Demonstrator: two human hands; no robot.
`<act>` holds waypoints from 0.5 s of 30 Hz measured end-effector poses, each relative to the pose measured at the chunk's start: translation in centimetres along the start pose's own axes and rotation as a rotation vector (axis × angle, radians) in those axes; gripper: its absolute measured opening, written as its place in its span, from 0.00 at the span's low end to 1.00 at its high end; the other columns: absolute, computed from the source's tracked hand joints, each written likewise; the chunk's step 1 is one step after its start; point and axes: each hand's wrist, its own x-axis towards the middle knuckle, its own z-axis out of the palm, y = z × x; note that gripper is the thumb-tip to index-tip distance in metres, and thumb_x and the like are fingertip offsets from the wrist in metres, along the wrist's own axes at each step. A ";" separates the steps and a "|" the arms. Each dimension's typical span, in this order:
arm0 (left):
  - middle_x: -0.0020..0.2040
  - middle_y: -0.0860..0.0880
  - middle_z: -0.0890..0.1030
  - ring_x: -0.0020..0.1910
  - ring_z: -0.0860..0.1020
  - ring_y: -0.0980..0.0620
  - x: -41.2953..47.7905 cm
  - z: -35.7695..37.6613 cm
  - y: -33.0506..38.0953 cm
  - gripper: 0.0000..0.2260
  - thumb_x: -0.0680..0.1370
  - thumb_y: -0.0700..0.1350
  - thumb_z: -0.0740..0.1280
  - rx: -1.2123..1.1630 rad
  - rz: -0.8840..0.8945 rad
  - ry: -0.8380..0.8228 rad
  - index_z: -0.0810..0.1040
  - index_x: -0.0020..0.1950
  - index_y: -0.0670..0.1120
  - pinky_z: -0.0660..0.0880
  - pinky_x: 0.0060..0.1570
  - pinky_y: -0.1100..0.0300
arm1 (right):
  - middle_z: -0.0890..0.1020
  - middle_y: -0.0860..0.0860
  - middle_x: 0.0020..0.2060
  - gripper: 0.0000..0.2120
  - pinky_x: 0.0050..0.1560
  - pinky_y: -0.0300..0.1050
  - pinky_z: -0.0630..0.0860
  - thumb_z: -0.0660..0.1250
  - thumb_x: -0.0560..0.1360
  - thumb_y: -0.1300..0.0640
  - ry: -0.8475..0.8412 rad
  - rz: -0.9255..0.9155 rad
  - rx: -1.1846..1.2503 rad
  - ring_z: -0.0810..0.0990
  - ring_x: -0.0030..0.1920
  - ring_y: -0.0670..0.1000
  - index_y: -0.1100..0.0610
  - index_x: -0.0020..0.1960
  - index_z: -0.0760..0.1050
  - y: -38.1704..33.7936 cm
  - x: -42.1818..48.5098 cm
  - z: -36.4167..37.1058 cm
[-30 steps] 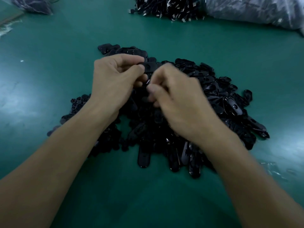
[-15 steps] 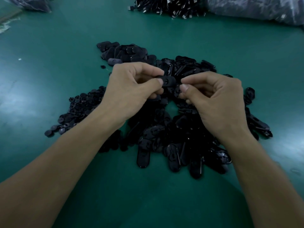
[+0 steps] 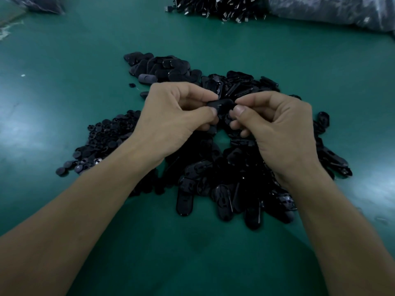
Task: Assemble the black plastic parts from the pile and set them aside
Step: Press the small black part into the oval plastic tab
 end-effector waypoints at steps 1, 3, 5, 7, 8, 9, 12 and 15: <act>0.37 0.48 0.86 0.39 0.86 0.51 0.0 0.0 0.0 0.08 0.74 0.33 0.74 -0.006 0.001 -0.003 0.83 0.47 0.45 0.81 0.40 0.63 | 0.86 0.48 0.37 0.07 0.35 0.34 0.76 0.72 0.76 0.62 -0.016 0.010 0.005 0.85 0.36 0.45 0.51 0.45 0.81 0.0 0.0 0.0; 0.37 0.48 0.86 0.39 0.86 0.51 0.0 0.0 0.1 0.08 0.74 0.33 0.74 -0.021 0.005 -0.009 0.83 0.47 0.45 0.81 0.40 0.63 | 0.85 0.45 0.35 0.08 0.36 0.32 0.75 0.72 0.76 0.61 -0.038 0.003 -0.019 0.83 0.35 0.42 0.49 0.45 0.81 0.0 0.0 0.1; 0.38 0.48 0.86 0.39 0.86 0.51 0.0 0.0 0.2 0.08 0.74 0.34 0.74 -0.031 0.010 -0.024 0.83 0.48 0.45 0.81 0.40 0.64 | 0.83 0.42 0.33 0.08 0.36 0.31 0.73 0.73 0.76 0.60 -0.048 -0.012 -0.044 0.79 0.34 0.39 0.47 0.43 0.81 0.1 0.0 0.2; 0.39 0.47 0.87 0.39 0.86 0.50 -0.1 0.1 0.2 0.08 0.74 0.34 0.74 -0.036 0.013 -0.040 0.83 0.49 0.45 0.81 0.40 0.63 | 0.81 0.39 0.31 0.08 0.36 0.30 0.72 0.73 0.77 0.59 -0.048 -0.014 -0.044 0.76 0.32 0.38 0.46 0.43 0.81 0.1 0.0 0.3; 0.39 0.46 0.87 0.40 0.86 0.50 -0.1 0.2 0.1 0.08 0.74 0.34 0.74 -0.038 0.017 -0.045 0.84 0.49 0.45 0.82 0.41 0.61 | 0.81 0.38 0.31 0.08 0.36 0.29 0.71 0.72 0.77 0.59 -0.047 -0.014 -0.045 0.76 0.31 0.37 0.46 0.43 0.81 0.2 0.0 0.3; 0.40 0.45 0.87 0.40 0.86 0.49 -0.1 0.2 0.1 0.08 0.74 0.33 0.74 -0.039 0.020 -0.047 0.84 0.49 0.45 0.83 0.41 0.60 | 0.81 0.37 0.31 0.08 0.36 0.29 0.71 0.72 0.77 0.59 -0.045 -0.013 -0.048 0.76 0.31 0.37 0.46 0.43 0.81 0.2 0.0 0.4; 0.40 0.46 0.87 0.40 0.86 0.49 -0.1 0.2 0.1 0.08 0.74 0.34 0.74 -0.036 0.036 -0.050 0.84 0.49 0.45 0.83 0.42 0.59 | 0.82 0.37 0.33 0.08 0.39 0.29 0.73 0.72 0.77 0.59 -0.030 -0.025 -0.075 0.78 0.35 0.36 0.46 0.44 0.81 0.2 0.0 0.6; 0.40 0.46 0.87 0.40 0.86 0.50 -0.1 0.1 0.1 0.09 0.73 0.34 0.75 -0.037 0.048 -0.052 0.84 0.49 0.46 0.82 0.41 0.61 | 0.83 0.37 0.35 0.07 0.42 0.29 0.74 0.72 0.77 0.58 -0.025 -0.032 -0.109 0.79 0.39 0.35 0.46 0.44 0.80 0.2 0.0 0.6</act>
